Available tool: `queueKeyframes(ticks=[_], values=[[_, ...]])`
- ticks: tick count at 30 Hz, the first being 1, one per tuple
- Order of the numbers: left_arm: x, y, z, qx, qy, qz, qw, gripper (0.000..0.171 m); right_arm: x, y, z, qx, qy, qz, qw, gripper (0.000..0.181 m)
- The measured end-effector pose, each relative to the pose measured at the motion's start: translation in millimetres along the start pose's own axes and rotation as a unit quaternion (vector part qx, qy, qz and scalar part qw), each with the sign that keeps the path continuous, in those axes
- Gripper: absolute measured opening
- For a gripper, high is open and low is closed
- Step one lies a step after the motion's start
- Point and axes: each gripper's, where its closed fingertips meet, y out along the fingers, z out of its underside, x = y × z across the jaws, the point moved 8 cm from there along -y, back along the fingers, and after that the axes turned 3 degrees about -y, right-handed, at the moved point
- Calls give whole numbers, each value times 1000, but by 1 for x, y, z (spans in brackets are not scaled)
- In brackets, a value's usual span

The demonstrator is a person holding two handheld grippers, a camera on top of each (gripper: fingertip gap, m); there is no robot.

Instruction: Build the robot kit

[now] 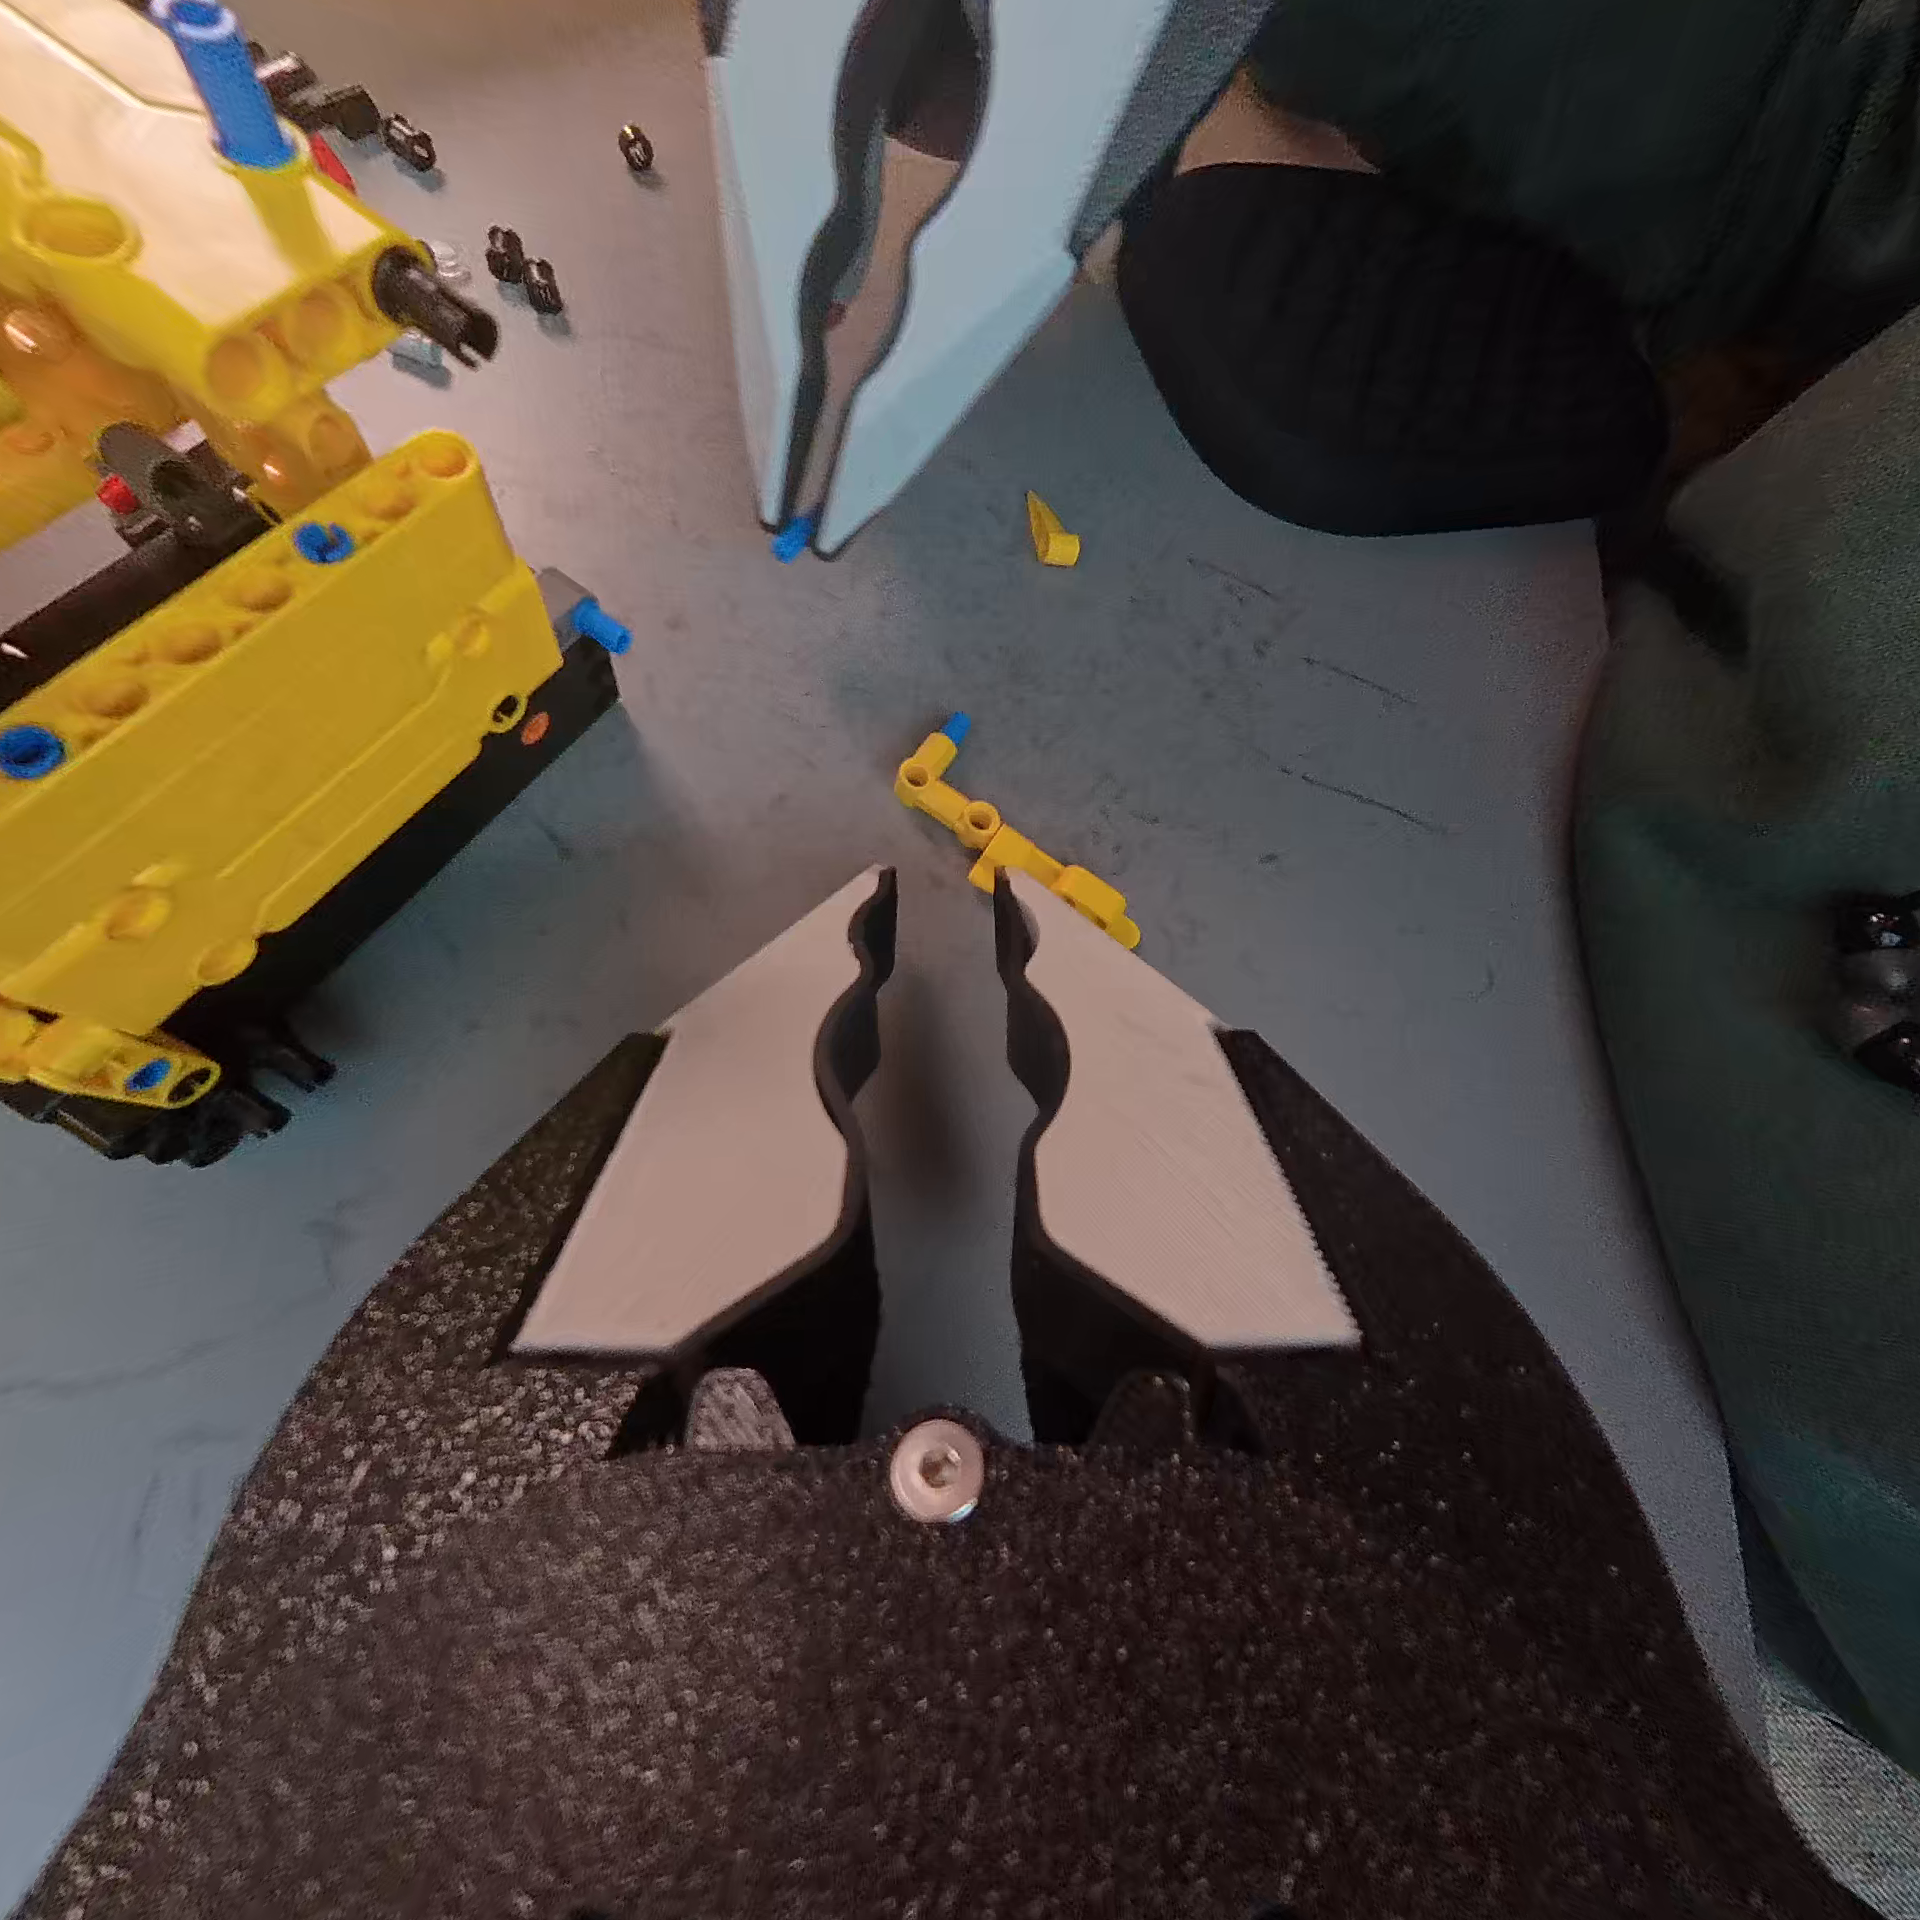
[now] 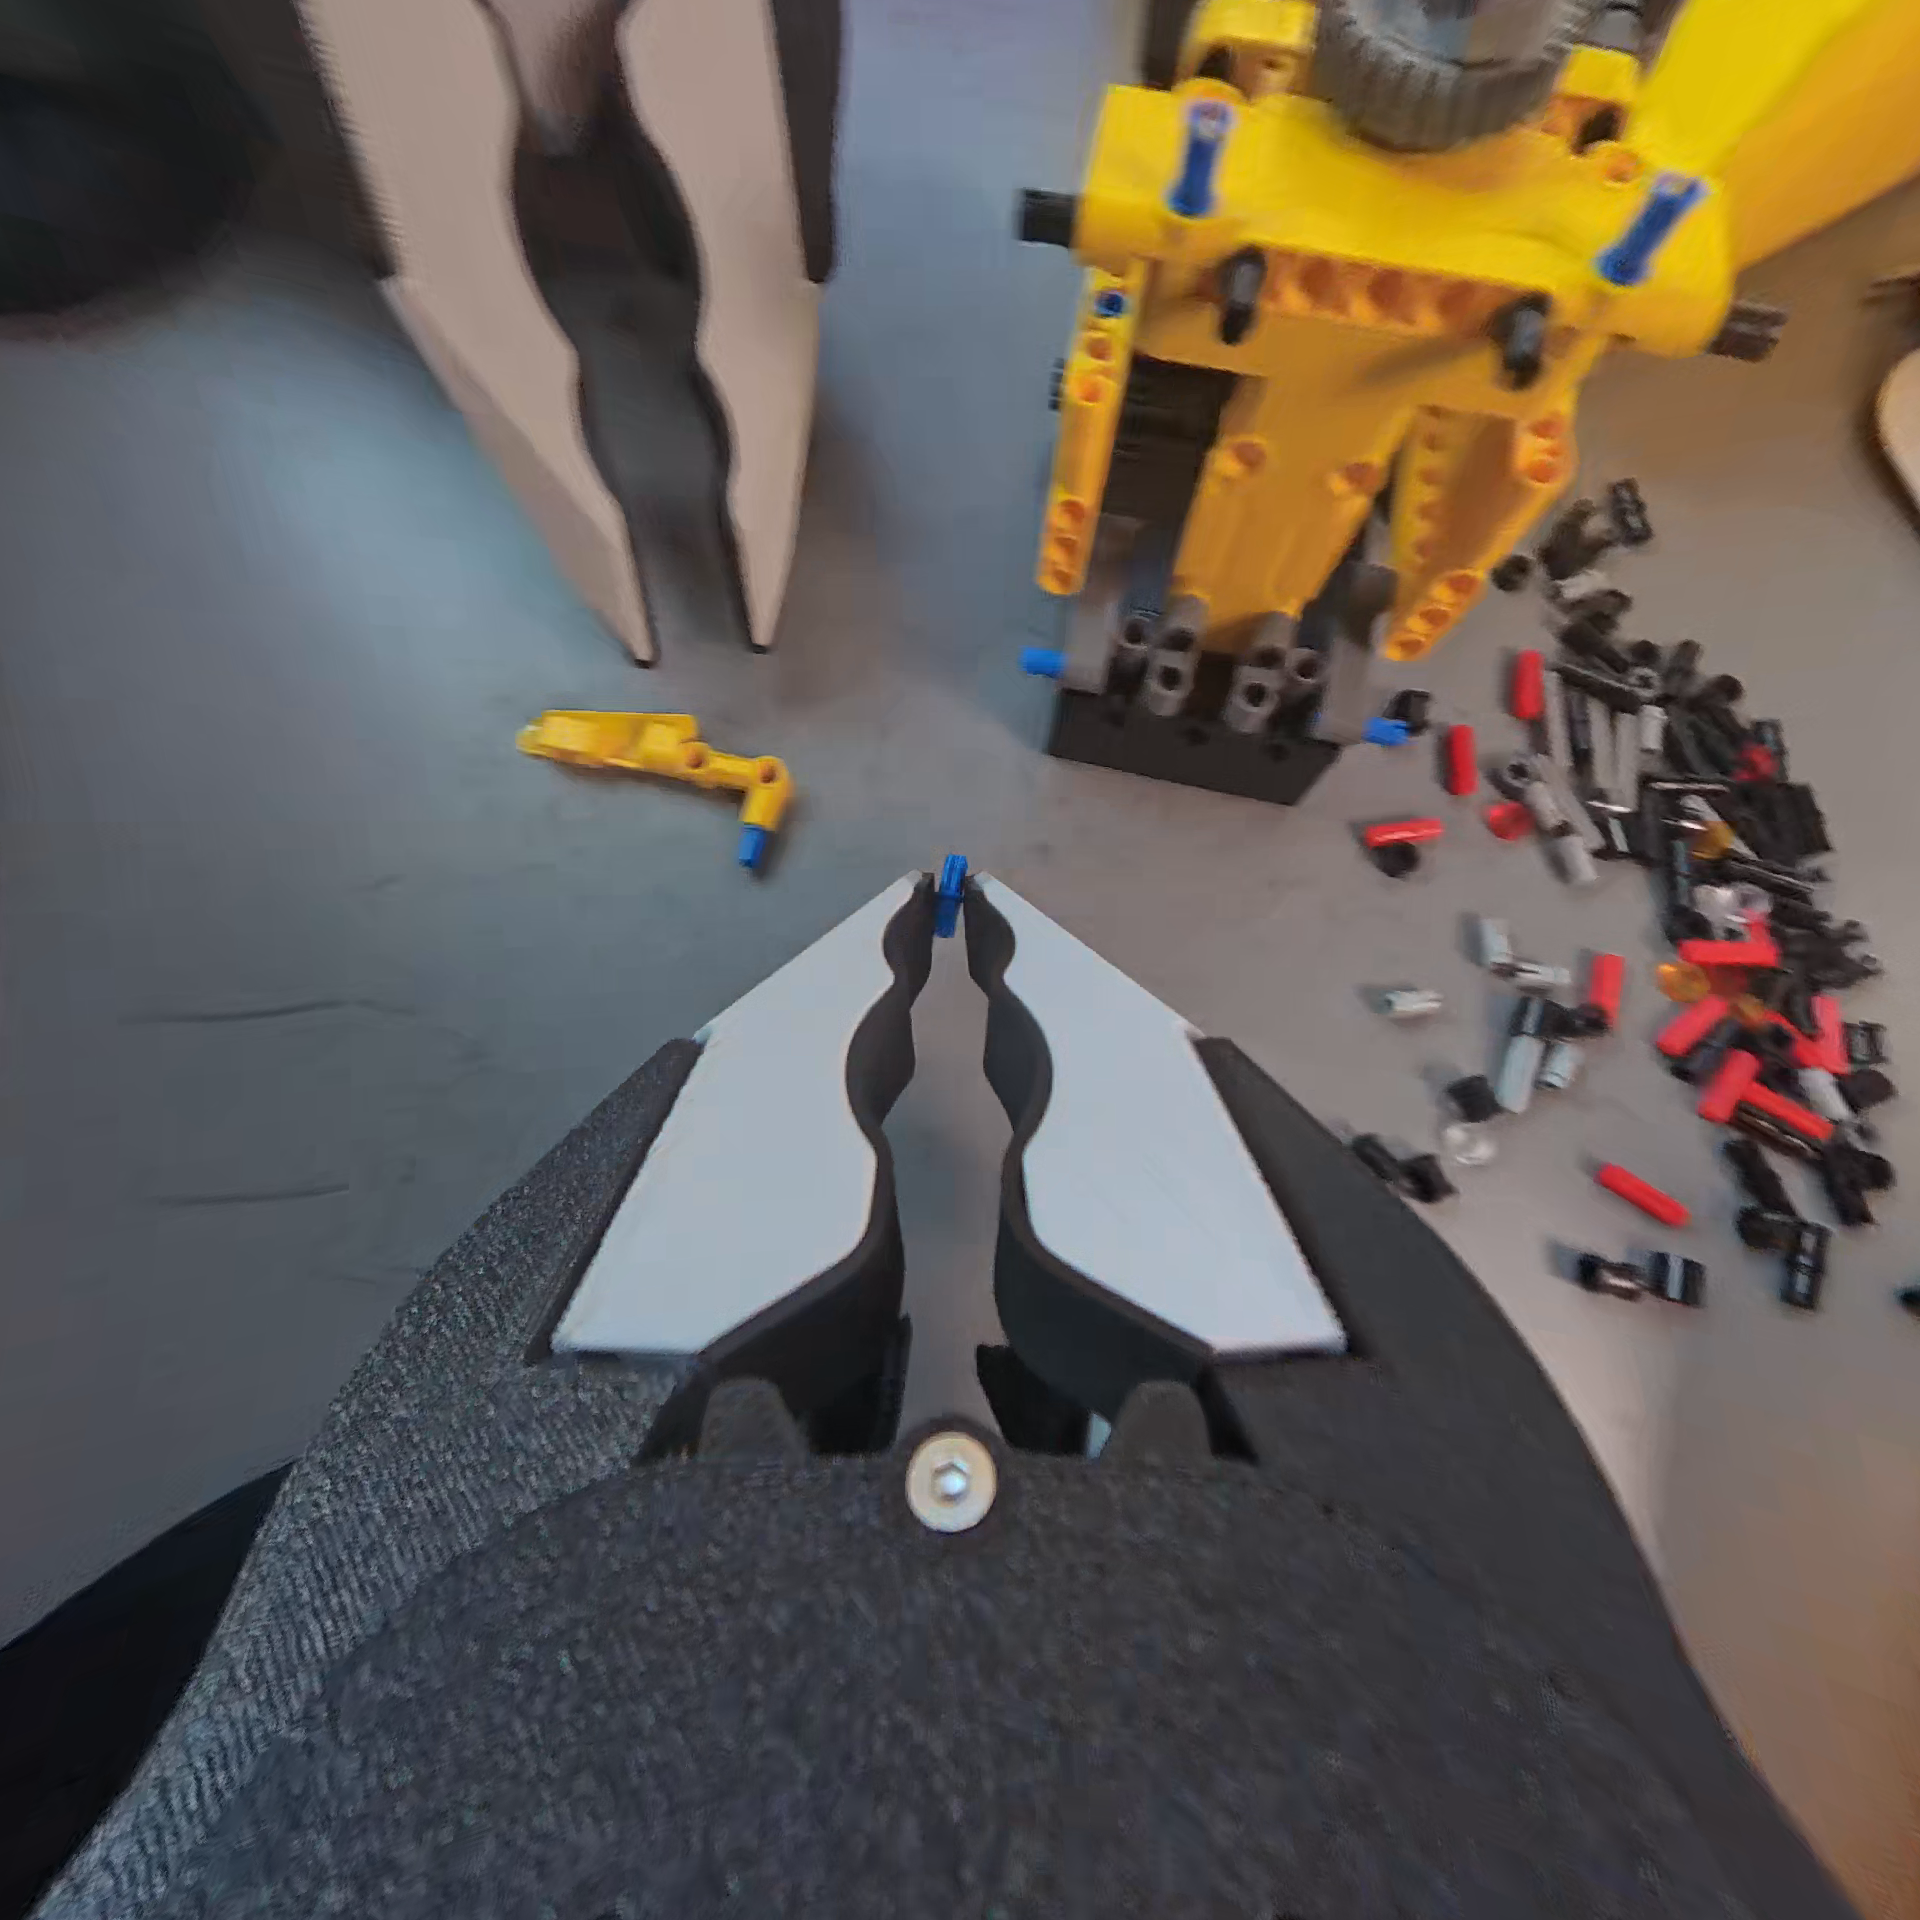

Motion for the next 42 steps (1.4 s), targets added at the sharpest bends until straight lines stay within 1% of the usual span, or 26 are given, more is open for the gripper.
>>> queueKeyframes(ticks=[3,5,8,11,21,28,36,42], values=[[0,4,-1,11,16,-12,1000,18,32,-4,-5,-13,-13,-57,998,4],[-1,8,-1,24,20,-10,999,18,44,-1,-7,-1,-21,-66,998,4],[-3,10,0,36,28,-5,999,17,51,10,-7,25,-15,-68,997,4],[-5,12,0,39,27,-4,999,15,51,18,-4,41,-18,-59,997,4],[-5,13,0,40,24,1,999,11,54,21,-3,34,-20,-47,998,4],[-6,12,0,42,29,-1,999,12,54,21,-3,32,-20,-47,998,4],[-8,10,-4,17,29,-1,999,14,53,21,-2,29,-21,-48,998,4],[-13,17,-3,31,39,1,999,15,53,21,-2,28,-23,-47,998,5]])
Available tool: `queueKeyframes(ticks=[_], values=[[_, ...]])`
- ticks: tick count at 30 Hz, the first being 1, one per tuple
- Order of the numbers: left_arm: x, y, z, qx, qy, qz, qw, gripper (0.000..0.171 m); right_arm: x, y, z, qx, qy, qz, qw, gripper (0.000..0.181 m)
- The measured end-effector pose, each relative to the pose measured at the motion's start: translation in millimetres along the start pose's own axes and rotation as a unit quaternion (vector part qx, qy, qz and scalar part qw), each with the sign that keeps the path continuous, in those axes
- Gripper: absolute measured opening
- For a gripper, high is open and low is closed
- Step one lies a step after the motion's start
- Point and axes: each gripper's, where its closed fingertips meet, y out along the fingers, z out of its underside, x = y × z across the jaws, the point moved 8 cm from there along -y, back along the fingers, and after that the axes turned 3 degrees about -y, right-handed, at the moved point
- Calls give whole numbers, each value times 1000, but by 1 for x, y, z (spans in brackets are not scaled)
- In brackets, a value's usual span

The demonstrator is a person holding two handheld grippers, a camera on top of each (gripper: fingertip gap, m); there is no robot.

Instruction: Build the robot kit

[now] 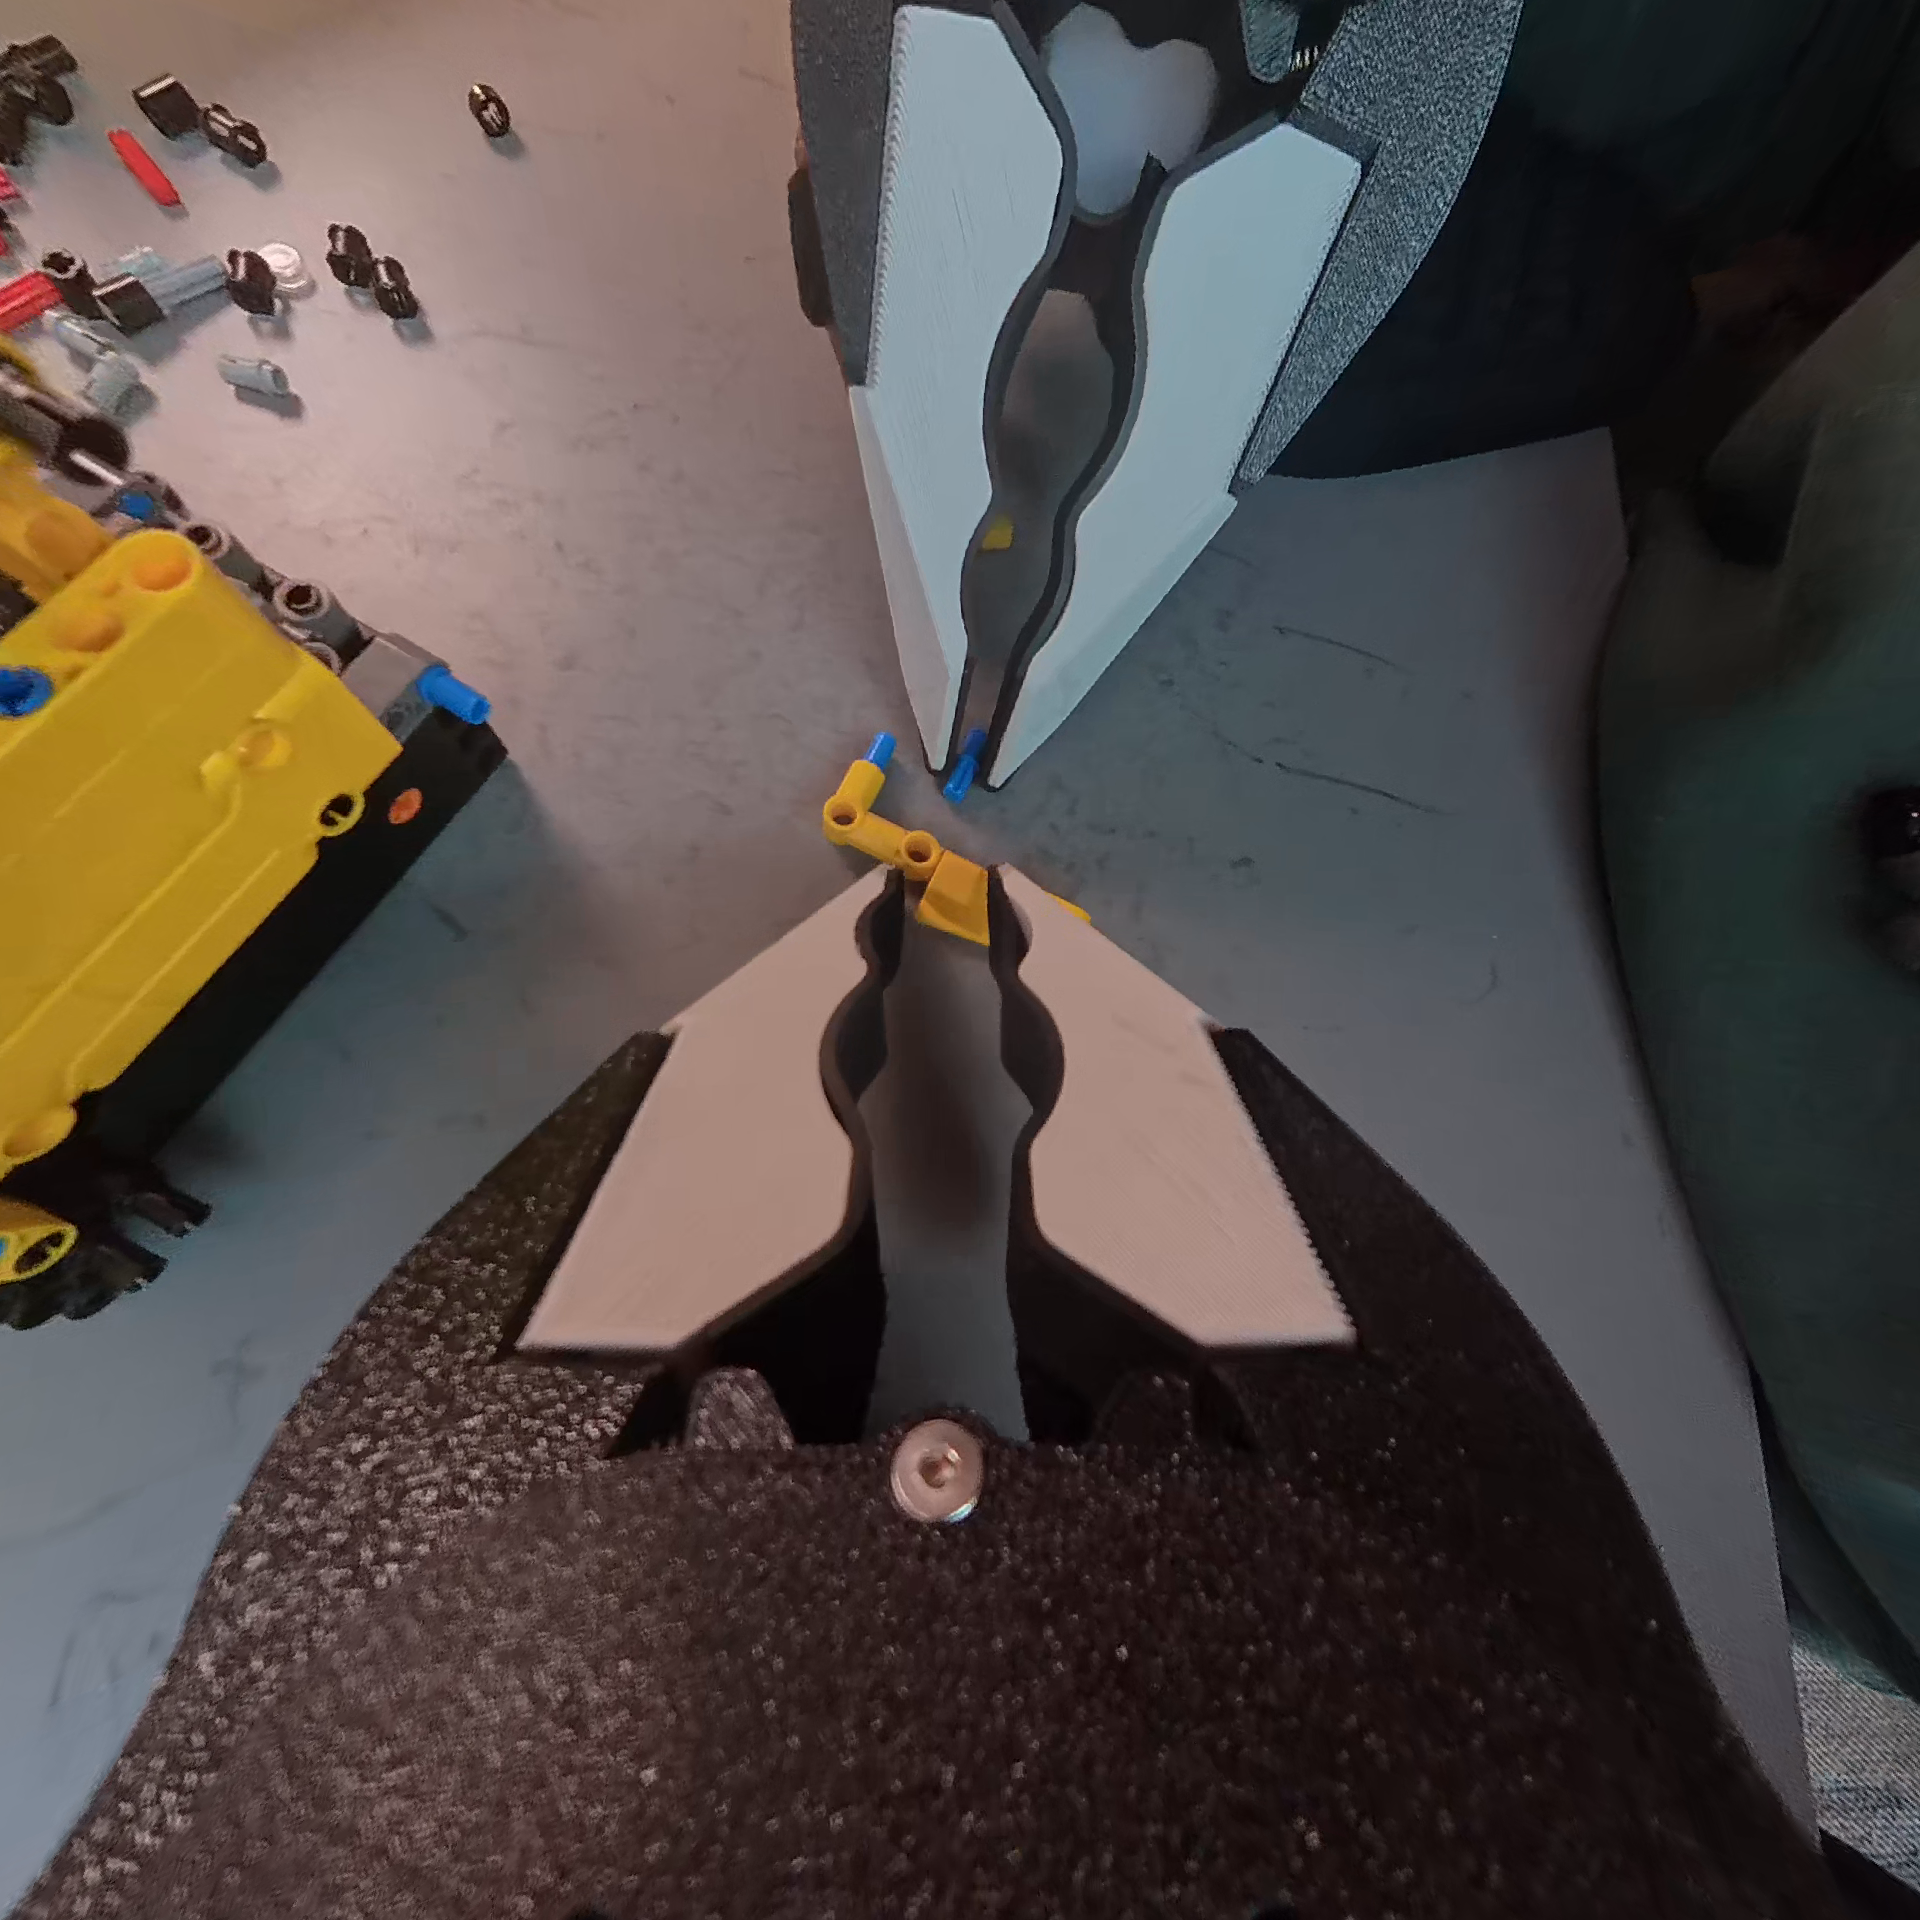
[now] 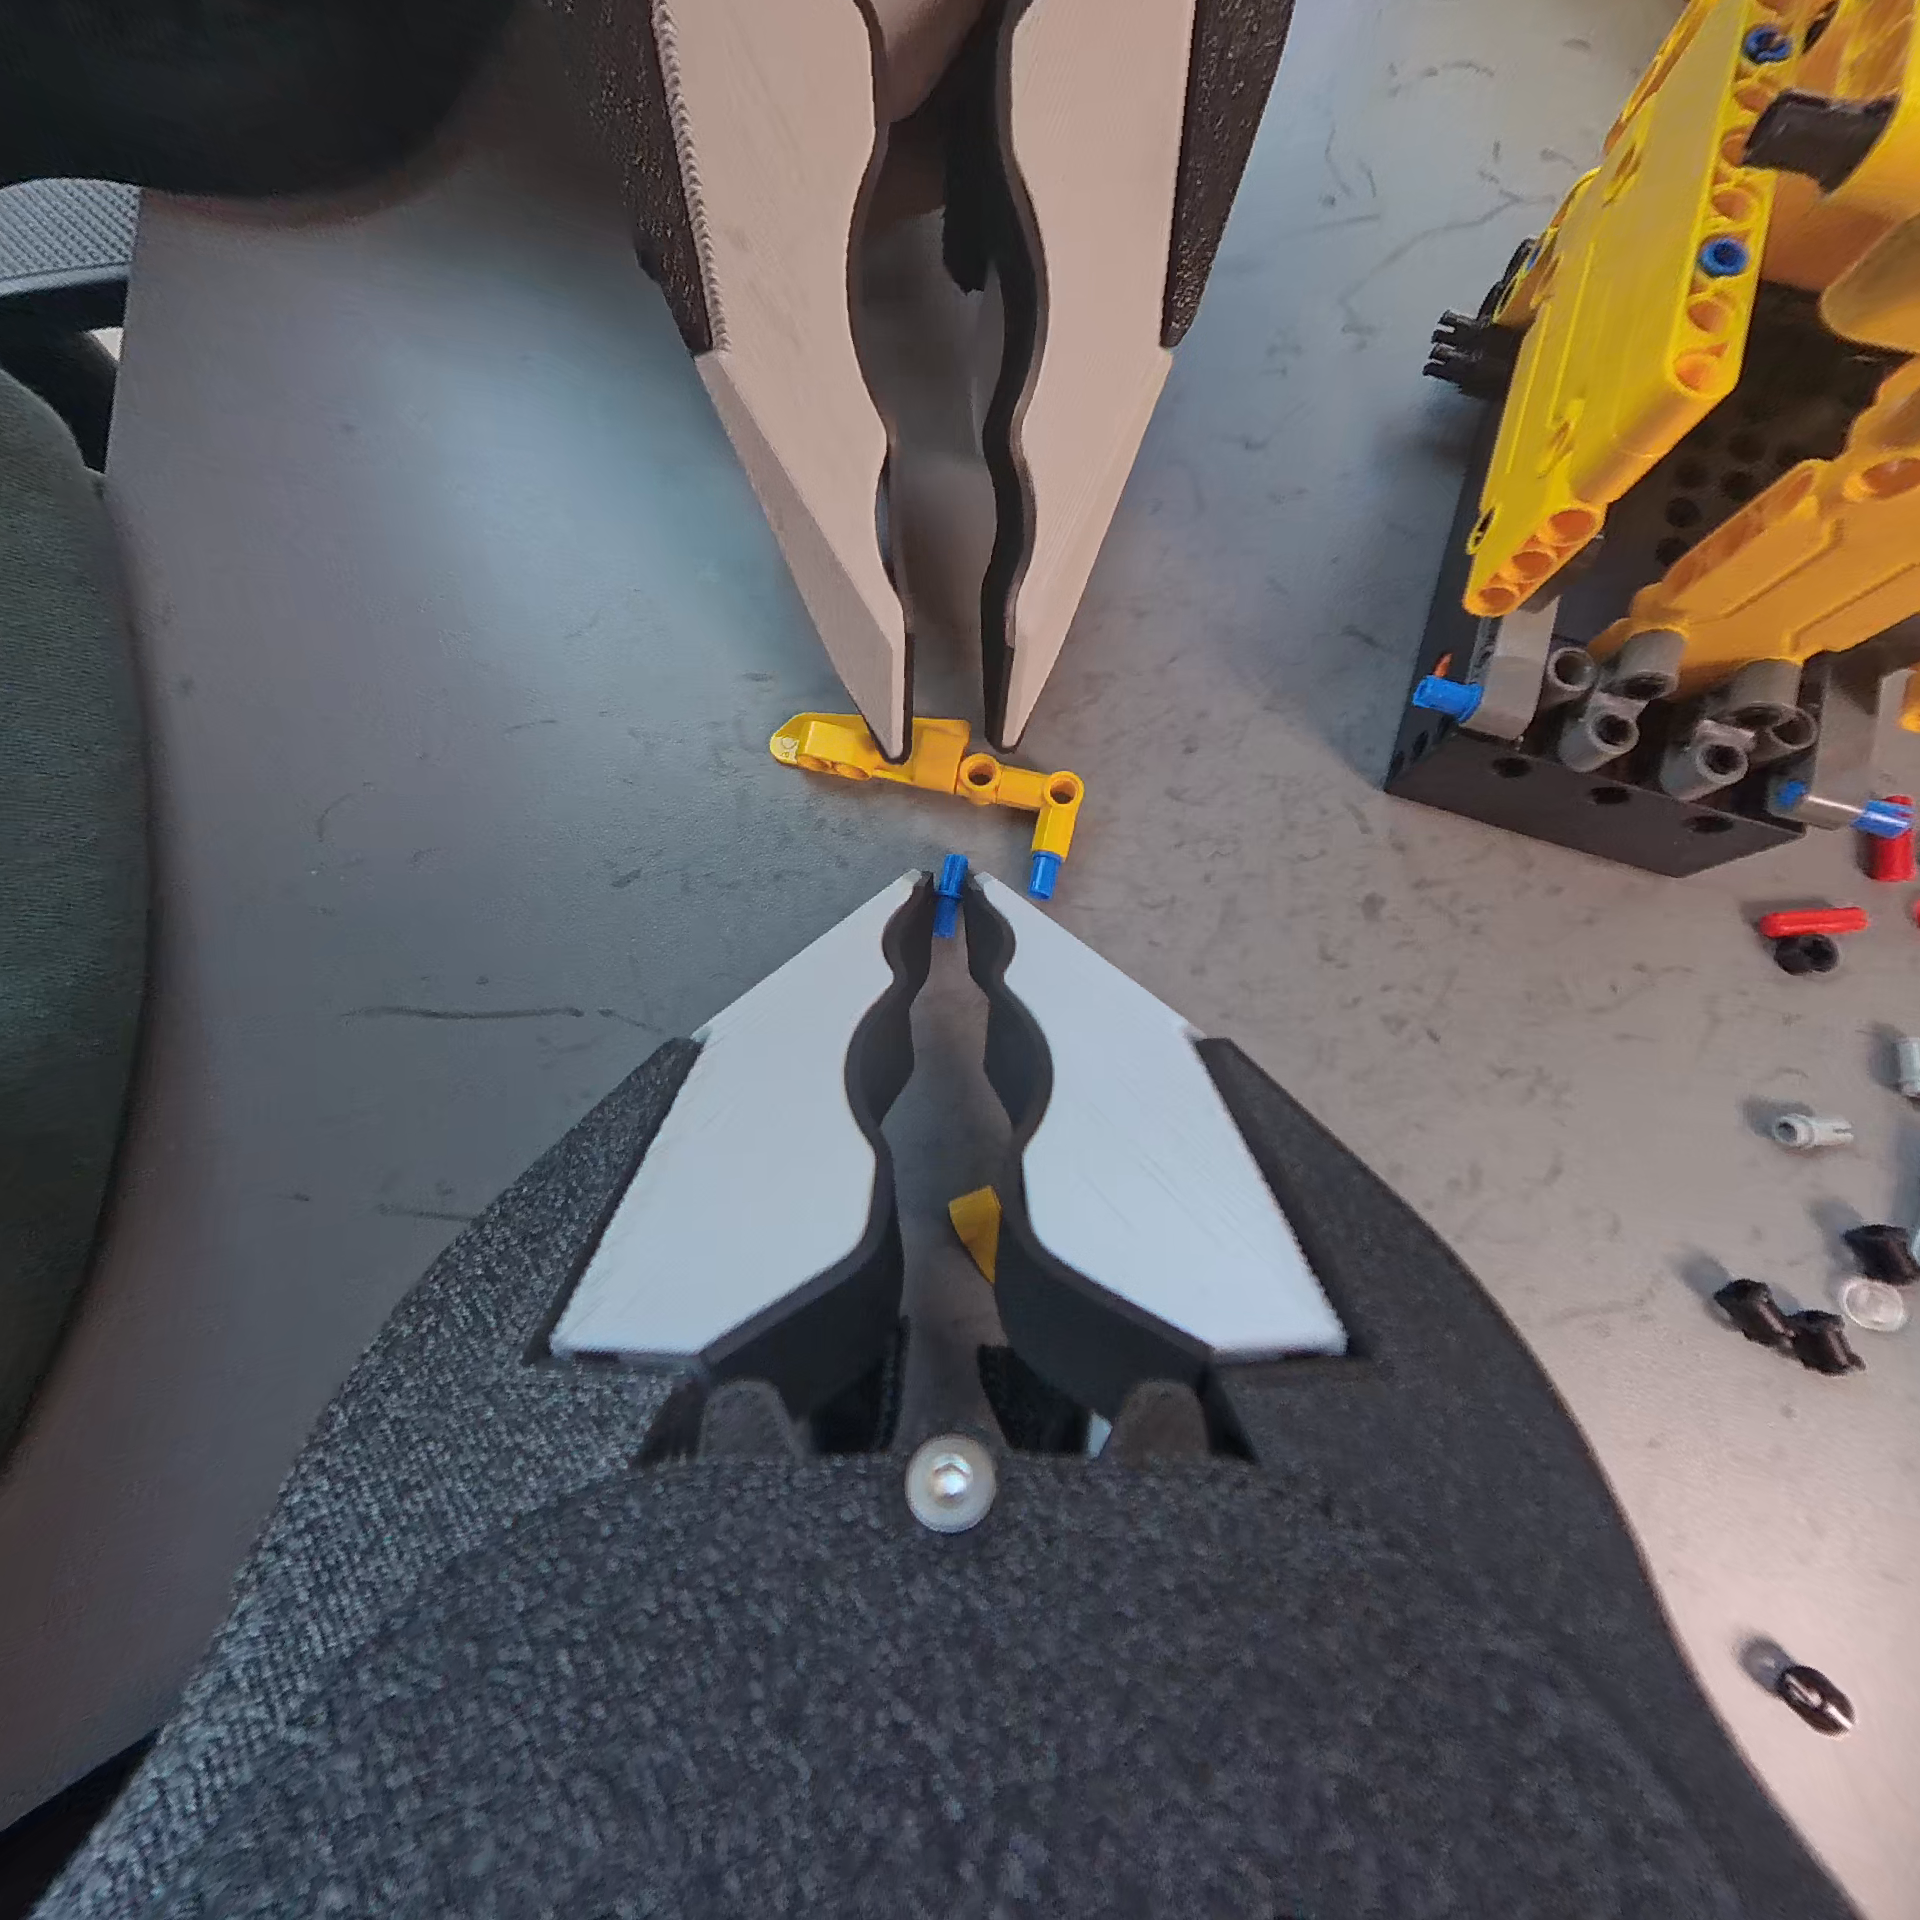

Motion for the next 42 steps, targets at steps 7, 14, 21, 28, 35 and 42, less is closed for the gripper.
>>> queueKeyframes(ticks=[7,14,21,28,35,42], values=[[0,2,2,10,7,-9,1000,14,0,0,0,0,-2,2,1000,5],[-1,2,2,12,15,-16,1000,13,-2,-2,2,2,-1,8,1000,5],[-1,2,2,14,23,-24,999,11,-3,-3,3,2,1,10,1000,5],[-3,1,3,21,32,-28,999,10,-4,-3,4,0,3,8,1000,5],[-2,1,3,16,47,-35,998,9,-5,-4,4,-3,2,10,1000,8],[-2,-3,3,3,73,-39,997,8,-12,-17,0,-59,33,-2,998,20]])
